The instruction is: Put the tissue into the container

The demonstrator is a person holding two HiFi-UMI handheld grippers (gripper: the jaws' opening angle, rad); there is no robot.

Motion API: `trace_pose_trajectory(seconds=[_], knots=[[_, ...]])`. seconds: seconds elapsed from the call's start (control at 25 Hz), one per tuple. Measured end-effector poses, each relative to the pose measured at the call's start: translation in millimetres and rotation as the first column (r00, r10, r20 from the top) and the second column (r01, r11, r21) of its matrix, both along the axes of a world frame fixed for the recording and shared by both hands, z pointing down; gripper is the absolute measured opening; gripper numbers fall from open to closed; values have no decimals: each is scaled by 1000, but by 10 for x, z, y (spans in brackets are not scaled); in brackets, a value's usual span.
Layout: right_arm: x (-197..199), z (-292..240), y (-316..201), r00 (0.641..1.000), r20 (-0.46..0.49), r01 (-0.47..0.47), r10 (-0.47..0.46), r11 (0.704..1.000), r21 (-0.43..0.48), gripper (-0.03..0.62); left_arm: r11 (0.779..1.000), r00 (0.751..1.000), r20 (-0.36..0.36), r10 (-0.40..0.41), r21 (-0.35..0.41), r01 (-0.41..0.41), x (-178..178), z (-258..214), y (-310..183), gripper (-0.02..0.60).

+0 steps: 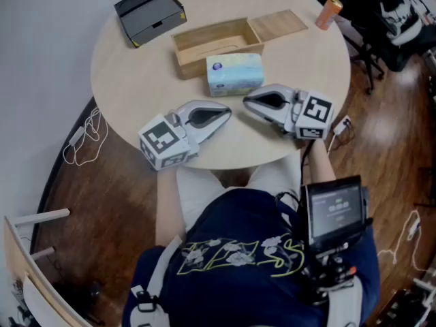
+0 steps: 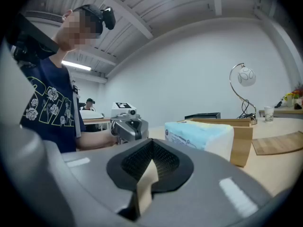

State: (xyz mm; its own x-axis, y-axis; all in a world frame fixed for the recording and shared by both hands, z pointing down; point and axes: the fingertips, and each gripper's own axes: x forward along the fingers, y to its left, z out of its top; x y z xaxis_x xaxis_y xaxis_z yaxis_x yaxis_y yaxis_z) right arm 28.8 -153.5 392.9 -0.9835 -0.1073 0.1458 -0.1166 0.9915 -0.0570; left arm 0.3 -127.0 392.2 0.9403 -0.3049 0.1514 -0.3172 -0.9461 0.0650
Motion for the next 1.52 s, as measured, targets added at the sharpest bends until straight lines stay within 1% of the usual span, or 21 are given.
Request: trace_pose_trajectory(seconds=[0.12,0.28,0.48,0.6,0.68,0.76,0.96,1.04,1.16,1.28,1.44,1.52], knots=[[15,26,-3,1000,0,10,-10,1000,-6,13,1000,1000,18,-11,-5,11,1,5,-2,3],[8,19,11,1000,0,10,-10,1000,-12,12,1000,1000,-10,-2,1,2,5,-3,10,3],[11,29,-7,1000,3,10,-10,1000,-12,11,1000,1000,0,-1,1,1,24,-33,-4,3],[-6,57,13,1000,-22,15,-15,1000,-20,10,1000,1000,0,-7,-5,7,9,1,23,3],[-33,85,38,998,-53,36,-38,999,-29,10,1000,1000,1,-6,-3,6,10,-13,35,3],[-42,91,51,997,-63,52,-54,998,-35,9,1000,1000,-3,-4,-3,4,22,-37,34,3],[13,-1,24,1000,12,21,-21,1000,-4,8,1000,1000,-3,10,0,-10,34,-54,37,3],[20,4,33,1000,14,18,-17,1000,-8,8,1000,1000,4,9,-9,-9,46,-66,51,3],[18,-1,26,1000,8,17,-16,1000,-13,7,1000,1000,-2,-4,0,4,23,-42,22,3],[10,0,22,1000,8,21,-21,1000,-8,6,1000,1000,10,-14,0,14,2,-20,7,3],[14,0,30,1000,7,17,-17,1000,-14,6,1000,1000,-9,-3,1,3,19,-24,23,3],[10,-1,27,1000,7,17,-17,1000,-15,5,1000,1000,-6,-1,0,1,24,-49,23,3]])
